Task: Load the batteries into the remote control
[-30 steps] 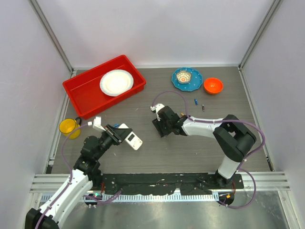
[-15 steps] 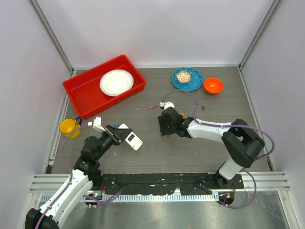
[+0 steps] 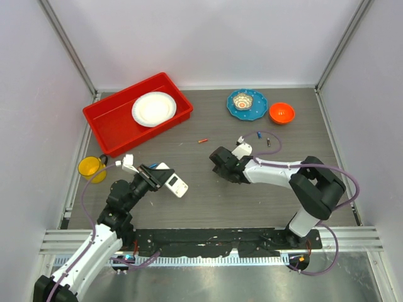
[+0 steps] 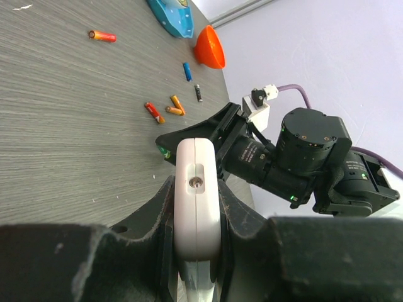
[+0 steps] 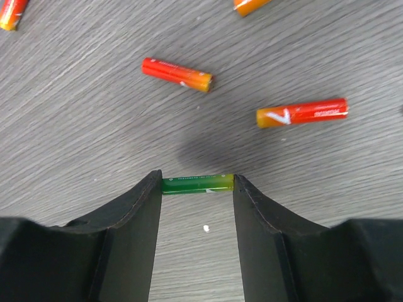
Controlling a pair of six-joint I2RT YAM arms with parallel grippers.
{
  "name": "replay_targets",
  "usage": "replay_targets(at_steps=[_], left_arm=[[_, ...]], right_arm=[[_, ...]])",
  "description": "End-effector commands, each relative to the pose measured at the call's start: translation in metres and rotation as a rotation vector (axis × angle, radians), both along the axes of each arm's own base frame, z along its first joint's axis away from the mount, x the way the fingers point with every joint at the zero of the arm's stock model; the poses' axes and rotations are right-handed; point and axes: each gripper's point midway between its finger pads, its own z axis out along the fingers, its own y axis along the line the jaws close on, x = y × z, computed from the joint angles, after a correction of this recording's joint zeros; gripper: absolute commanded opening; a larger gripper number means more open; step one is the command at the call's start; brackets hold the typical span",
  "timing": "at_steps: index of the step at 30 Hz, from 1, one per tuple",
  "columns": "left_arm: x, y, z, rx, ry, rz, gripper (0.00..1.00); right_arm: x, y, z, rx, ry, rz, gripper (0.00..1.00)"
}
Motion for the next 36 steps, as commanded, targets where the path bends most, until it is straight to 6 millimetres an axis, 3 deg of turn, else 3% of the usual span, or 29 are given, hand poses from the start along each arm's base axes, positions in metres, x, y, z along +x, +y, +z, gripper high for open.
replay_targets(at_steps=[1,10,20,36], left_arm=[[0.002,0.000,0.018,-0.011,-0.067,0.004,0.00],[0.002,0.001,0.015,0.009,-0.064,0.009,0.00],[0.001,0.000,0.019,0.011,-0.080,0.002,0.00],[-0.001,-0.001,0.020,0.012,-0.077,-0.005,0.00]], right_arm=[[0.005,0.006,0.005,0.015,-0.031,-0.126,0.01],[0.003,0.000,-0.009,-0.164,0.020,-0.096,0.01],[0.000,-0.005,-0.028,-0.303,0.074,0.007,0.29],[-0.005,0.010,-0.037,-0.269,0.132,0.053,0.56]])
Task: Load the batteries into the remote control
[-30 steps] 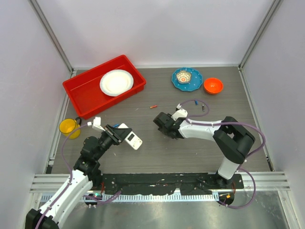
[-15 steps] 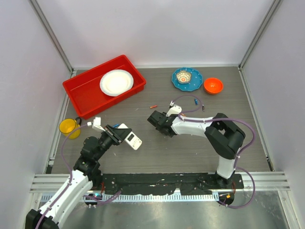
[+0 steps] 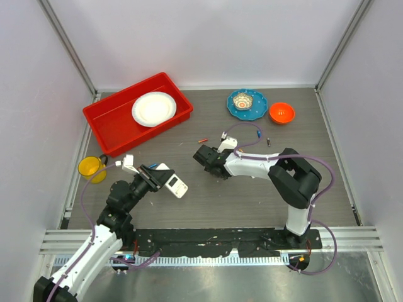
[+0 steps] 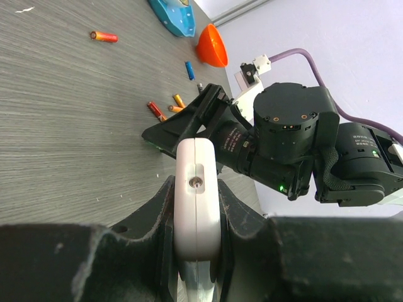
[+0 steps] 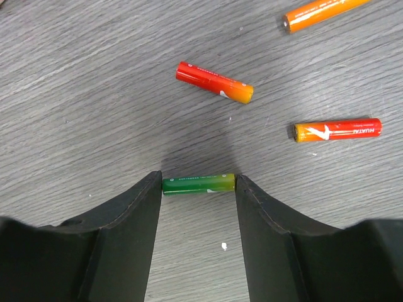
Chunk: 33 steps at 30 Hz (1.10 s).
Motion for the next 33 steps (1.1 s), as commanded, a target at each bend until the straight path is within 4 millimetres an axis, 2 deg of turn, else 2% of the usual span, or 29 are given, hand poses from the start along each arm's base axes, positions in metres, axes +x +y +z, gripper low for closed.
replay_targets(at_steps=[1,9,12,13,15,16,19,20,21,23,25,28,31,33], left_arm=[[0.001,0.000,0.021,-0.012,-0.065,0.000,0.00],[0.000,-0.001,0.022,-0.009,-0.062,-0.003,0.00],[0.000,-0.001,0.025,-0.012,-0.069,-0.005,0.00],[0.000,-0.001,0.026,-0.013,-0.071,-0.005,0.00],[0.000,-0.001,0.027,-0.017,-0.073,-0.005,0.00],[0.000,-0.002,0.028,-0.019,-0.073,-0.006,0.00],[-0.001,-0.001,0.029,-0.027,-0.077,-0.005,0.00],[-0.001,0.000,0.031,-0.033,-0.083,0.000,0.00],[-0.001,0.000,0.031,-0.039,-0.088,0.002,0.00],[-0.002,0.000,0.031,-0.051,-0.086,0.002,0.00],[-0.003,-0.002,0.032,-0.068,-0.090,-0.009,0.00],[-0.009,-0.011,0.031,-0.076,-0.090,-0.073,0.00],[-0.017,-0.021,0.030,-0.075,-0.080,-0.156,0.00],[-0.020,-0.025,0.029,-0.086,-0.070,-0.183,0.00]], right_arm=[[-0.020,-0.010,-0.031,-0.044,0.118,0.003,0.59],[-0.016,-0.005,-0.015,-0.035,0.103,0.011,0.66],[-0.010,-0.004,0.007,-0.026,0.054,0.021,0.66],[-0.007,-0.003,0.025,-0.001,0.017,0.028,0.67],[-0.002,-0.008,0.047,-0.028,-0.046,0.061,0.67],[0.000,-0.010,0.067,-0.019,-0.091,0.077,0.69],[0.004,-0.015,0.095,-0.090,-0.159,0.240,0.72],[0.006,-0.011,0.111,-0.062,-0.218,0.290,0.72],[0.004,-0.011,0.114,-0.114,-0.226,0.414,0.70],[0.004,-0.004,0.128,-0.098,-0.309,0.530,0.65],[0.001,0.001,0.128,-0.162,-0.354,0.705,0.61],[-0.010,0.012,0.112,-0.205,-0.376,0.942,0.60],[-0.015,0.016,0.098,-0.270,-0.287,1.082,0.57],[-0.017,0.024,0.093,-0.259,-0.249,1.140,0.50]])
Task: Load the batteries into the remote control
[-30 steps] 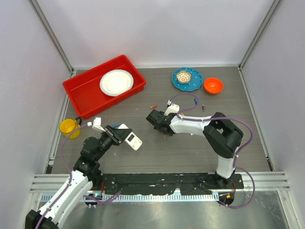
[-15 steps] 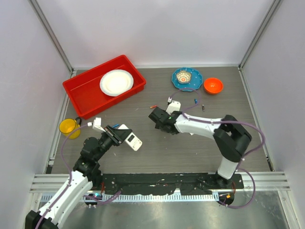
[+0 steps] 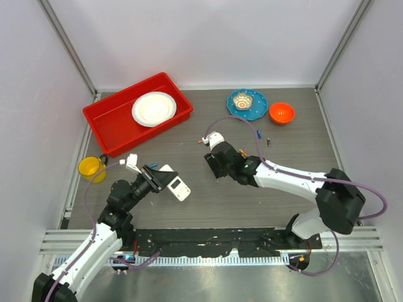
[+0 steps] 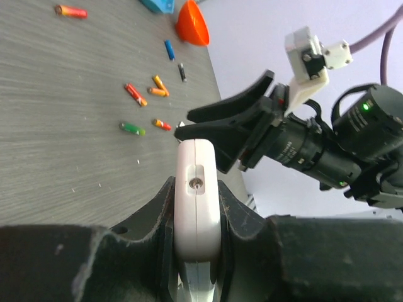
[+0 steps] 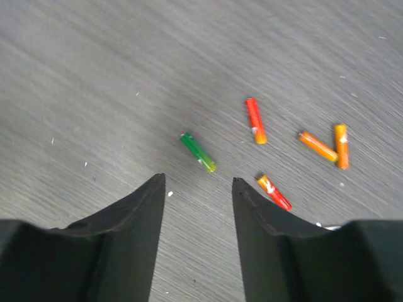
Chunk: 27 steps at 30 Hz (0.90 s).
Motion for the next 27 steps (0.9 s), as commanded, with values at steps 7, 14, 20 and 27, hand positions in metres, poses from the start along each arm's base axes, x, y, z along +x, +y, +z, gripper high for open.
replay_targets(at_steps=[7,14,20,27], left_arm=[[-0.018,-0.011,0.023,-0.066,-0.081,-0.106,0.00],[-0.018,-0.006,0.016,-0.036,-0.071,-0.081,0.00],[-0.016,-0.006,0.017,-0.037,-0.077,-0.073,0.00],[-0.013,-0.006,0.016,-0.035,-0.072,-0.069,0.00]], right_arm=[[0.006,0.043,-0.035,-0.066,0.133,0.325,0.39],[0.021,0.034,-0.043,-0.071,0.132,0.293,0.40],[0.021,0.030,-0.057,-0.099,0.165,0.309,0.40],[0.026,0.029,-0.062,-0.102,0.168,0.302,0.40]])
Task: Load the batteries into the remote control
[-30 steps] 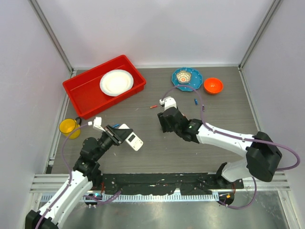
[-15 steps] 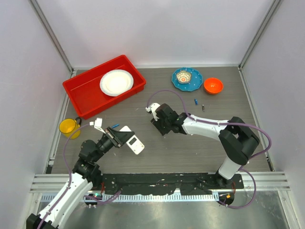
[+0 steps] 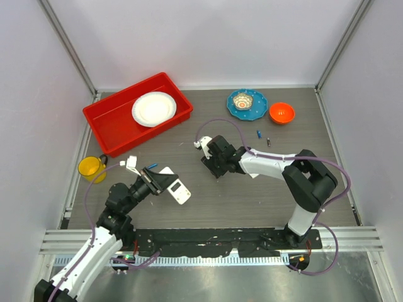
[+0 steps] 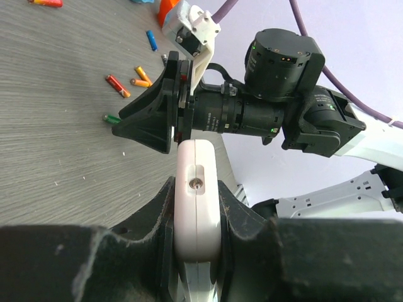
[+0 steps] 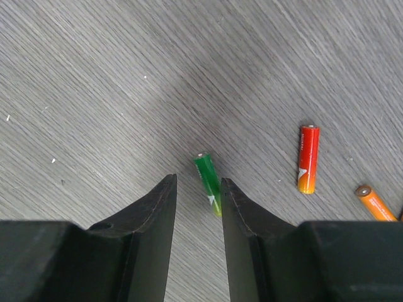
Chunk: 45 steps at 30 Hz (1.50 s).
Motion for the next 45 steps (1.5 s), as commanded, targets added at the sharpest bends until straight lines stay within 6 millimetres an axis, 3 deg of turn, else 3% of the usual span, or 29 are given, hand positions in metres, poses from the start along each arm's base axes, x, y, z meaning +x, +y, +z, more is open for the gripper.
replay_targets(at_steps=[1,17,20,24,25,30,32,33,34,36,38,39,41,42,43,44,45], left_arm=[[0.002,-0.002,0.010,-0.004,-0.049,-0.004,0.00],[0.003,-0.002,0.012,-0.006,-0.055,-0.006,0.00],[0.003,-0.002,0.011,-0.006,-0.053,-0.004,0.00],[0.005,-0.002,0.011,-0.008,-0.049,0.002,0.00],[0.005,-0.002,0.011,-0.008,-0.045,0.002,0.00],[0.013,0.000,0.005,-0.004,-0.009,0.039,0.00],[0.018,0.000,0.004,-0.016,0.002,0.051,0.00],[0.019,0.000,0.003,-0.020,0.008,0.054,0.00],[0.020,0.000,0.004,-0.033,0.019,0.058,0.00],[0.024,-0.001,0.000,-0.037,0.044,0.068,0.00],[0.027,-0.002,0.000,-0.046,0.060,0.070,0.00],[0.027,-0.004,-0.002,-0.045,0.071,0.061,0.00],[0.028,-0.007,0.006,-0.067,0.043,0.044,0.00],[0.030,-0.010,0.000,-0.058,0.062,0.034,0.00],[0.029,-0.016,0.012,-0.065,0.038,-0.006,0.00],[0.029,-0.020,0.015,-0.060,0.034,-0.029,0.00],[0.032,-0.026,0.008,-0.043,0.074,-0.060,0.00]], right_arm=[[0.016,0.014,0.015,0.044,-0.049,0.016,0.40],[0.013,0.008,-0.003,0.010,-0.004,0.000,0.34],[0.008,0.012,-0.006,0.028,0.027,0.004,0.27],[0.010,0.014,-0.004,0.044,0.041,-0.048,0.01],[0.011,0.015,-0.002,0.050,0.040,-0.065,0.01],[0.030,0.010,0.029,0.246,-0.016,-0.368,0.01],[0.030,0.003,0.030,0.338,0.024,-0.441,0.01],[0.039,-0.009,0.037,0.394,0.051,-0.485,0.01],[0.021,-0.003,0.031,0.474,0.182,-0.478,0.01],[0.029,-0.001,0.050,0.633,0.209,-0.468,0.01],[0.024,-0.001,0.055,0.654,0.210,-0.459,0.01],[0.019,0.005,0.072,0.669,0.170,-0.424,0.01],[0.022,-0.002,0.088,0.621,0.050,-0.432,0.01],[0.020,-0.002,0.098,0.600,-0.006,-0.425,0.01],[0.008,0.006,0.122,0.598,-0.060,-0.374,0.01],[0.010,0.001,0.133,0.549,-0.161,-0.371,0.01],[0.004,0.001,0.141,0.519,-0.199,-0.342,0.01]])
